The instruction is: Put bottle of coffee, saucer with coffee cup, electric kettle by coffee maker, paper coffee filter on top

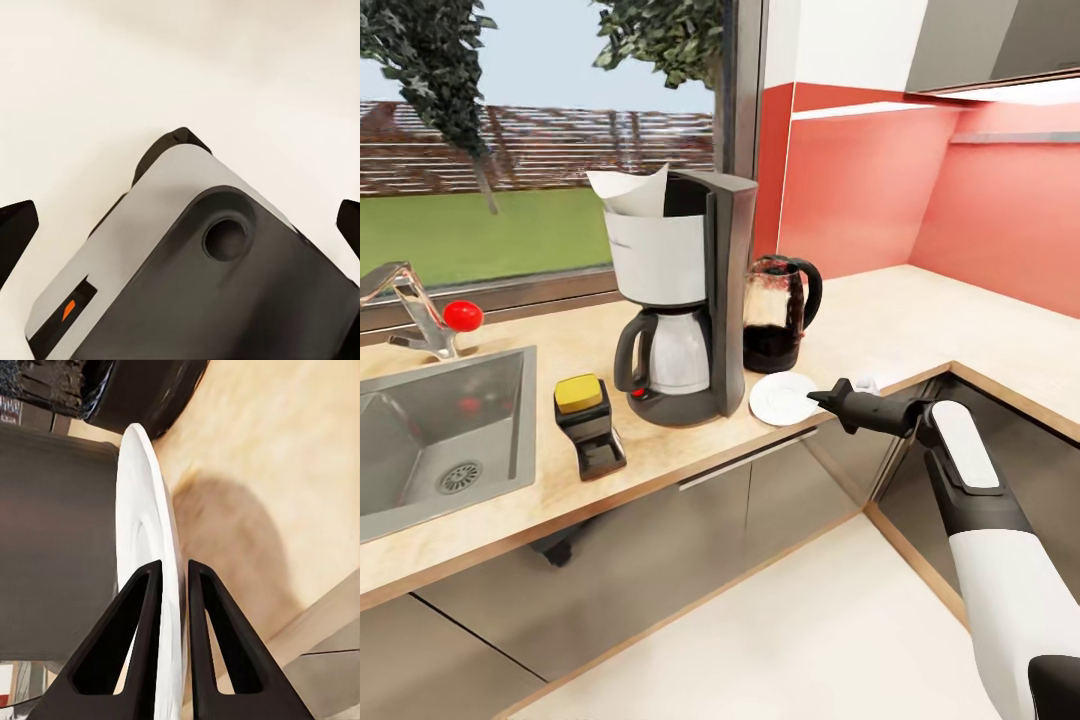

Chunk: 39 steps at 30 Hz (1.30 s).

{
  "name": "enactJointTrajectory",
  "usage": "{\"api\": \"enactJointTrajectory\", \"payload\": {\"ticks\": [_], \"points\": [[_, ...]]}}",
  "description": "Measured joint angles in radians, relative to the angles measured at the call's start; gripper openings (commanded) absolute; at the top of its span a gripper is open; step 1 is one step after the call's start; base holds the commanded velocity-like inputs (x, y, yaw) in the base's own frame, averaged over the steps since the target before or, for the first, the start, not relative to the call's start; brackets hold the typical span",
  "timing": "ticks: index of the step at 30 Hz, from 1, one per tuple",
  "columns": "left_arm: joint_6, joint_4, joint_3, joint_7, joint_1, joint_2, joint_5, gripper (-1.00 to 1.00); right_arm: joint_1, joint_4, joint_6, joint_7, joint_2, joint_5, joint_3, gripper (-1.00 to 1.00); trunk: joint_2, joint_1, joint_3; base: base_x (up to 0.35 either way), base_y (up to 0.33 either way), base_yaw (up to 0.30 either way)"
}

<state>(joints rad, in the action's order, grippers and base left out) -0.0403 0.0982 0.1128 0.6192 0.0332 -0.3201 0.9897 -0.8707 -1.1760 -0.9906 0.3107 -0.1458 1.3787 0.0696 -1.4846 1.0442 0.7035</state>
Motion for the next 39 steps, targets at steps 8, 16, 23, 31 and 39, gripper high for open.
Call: {"api": "enactJointTrajectory", "payload": {"ticks": [8,16,23,31,39], "points": [[0.0,0.0,0.0,0.0,0.0,0.0,0.0,1.0,0.0,0.0,0.0,0.0,0.0,0.0,0.0,-1.0,0.0,0.0,0.007,0.0,0.0,0.0],[0.0,0.0,0.0,0.0,0.0,0.0,0.0,1.0,0.0,0.0,0.0,0.0,0.0,0.0,0.0,-1.0,0.0,0.0,0.01,0.0,0.0,0.0],[0.0,0.0,0.0,0.0,0.0,0.0,0.0,1.0,0.0,0.0,0.001,0.0,0.0,0.005,0.0,-1.0,0.0,0.0,0.016,0.0,0.0,0.0],[0.0,0.0,0.0,0.0,0.0,0.0,0.0,1.0,0.0,0.0,0.001,0.0,0.0,0.006,0.0,-1.0,0.0,0.0,0.016,0.057,0.0,0.0],[0.0,0.0,0.001,0.0,0.0,0.0,0.0,1.0,0.0,0.0,0.001,0.0,0.0,0.006,0.0,-1.0,0.0,0.0,0.016,0.015,0.0,0.0]]}}
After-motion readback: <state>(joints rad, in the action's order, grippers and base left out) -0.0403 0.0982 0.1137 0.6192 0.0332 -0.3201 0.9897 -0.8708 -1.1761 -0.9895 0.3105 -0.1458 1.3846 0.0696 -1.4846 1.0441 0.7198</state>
